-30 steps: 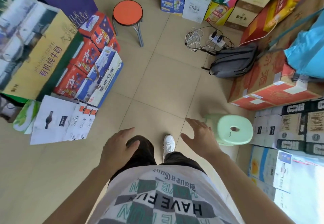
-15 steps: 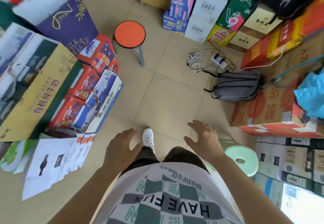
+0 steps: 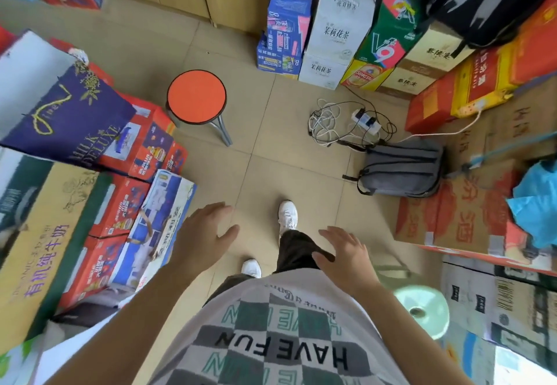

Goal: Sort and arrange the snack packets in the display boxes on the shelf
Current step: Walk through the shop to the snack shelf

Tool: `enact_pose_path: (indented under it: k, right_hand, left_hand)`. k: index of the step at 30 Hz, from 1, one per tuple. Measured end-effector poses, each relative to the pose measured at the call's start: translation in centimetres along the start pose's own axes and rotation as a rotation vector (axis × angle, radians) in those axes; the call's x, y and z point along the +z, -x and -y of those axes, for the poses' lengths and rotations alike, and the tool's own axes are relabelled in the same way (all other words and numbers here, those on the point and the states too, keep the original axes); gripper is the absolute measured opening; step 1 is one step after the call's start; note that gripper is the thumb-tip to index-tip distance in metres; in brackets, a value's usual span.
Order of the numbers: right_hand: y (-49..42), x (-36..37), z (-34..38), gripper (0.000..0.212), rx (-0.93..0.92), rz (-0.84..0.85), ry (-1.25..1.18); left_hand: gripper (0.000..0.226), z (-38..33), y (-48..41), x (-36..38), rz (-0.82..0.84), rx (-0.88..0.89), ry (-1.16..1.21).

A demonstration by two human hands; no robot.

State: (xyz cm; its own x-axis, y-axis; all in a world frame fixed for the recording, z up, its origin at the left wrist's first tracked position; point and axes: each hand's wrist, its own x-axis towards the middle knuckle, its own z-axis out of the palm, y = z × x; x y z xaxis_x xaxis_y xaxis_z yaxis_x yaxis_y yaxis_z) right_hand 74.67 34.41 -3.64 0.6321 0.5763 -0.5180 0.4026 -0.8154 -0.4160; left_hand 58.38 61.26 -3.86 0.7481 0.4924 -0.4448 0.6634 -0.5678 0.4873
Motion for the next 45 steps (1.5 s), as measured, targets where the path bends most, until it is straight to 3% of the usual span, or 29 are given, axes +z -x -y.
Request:
enact_pose_path:
  k: [6,10,16,24,28,31,37,45]
  right_hand:
    - [-12.4,-7.4,2.8,0.052,-0.099,-0.01,0.009]
    - [-20.7,-12.1,6.1,0.053,-0.169,-0.008,0.043]
    - [-32.6,-17.2,12.6,0.05,-0.246,-0.011,0.03]
    - [-44.1,-21.5,19.3,0.048,-0.15,0.044,0.018]
    - [-48.7,-24.2,20.5,0.044,-0.079,0.071,0.004]
    - [-53.0,-26.4,20.9,0.046,-0.055,0.103,0.001]
    - [-65.3,-31.2,22.3,0.05,-0.043,0.157,-0.019]
    - [-80.4,-38.5,30.1,0.052,-0.151,0.174,0.034]
  left_hand:
    - [0.055,-2.2,-7.7,-3.3,0.006,-0.112,0.013]
    - [0.063,-2.5,-12.2,-6.1,-0.004,-0.198,0.027]
    - [0.042,-0.3,-20.8,-10.7,-0.056,-0.25,0.087]
    - [0.064,0.1,-36.1,-20.8,-0.039,-0.231,0.116]
    - [0.051,-0.5,-43.6,-26.0,-0.031,-0.182,0.097]
    - [0.064,-0.9,-49.8,-29.3,-0.038,-0.172,0.072]
    - [0.079,-2.4,-60.5,-33.7,-0.018,-0.28,0.08]
    - [0.044,-3.2,-67.2,-38.6,-0.079,-0.457,0.199]
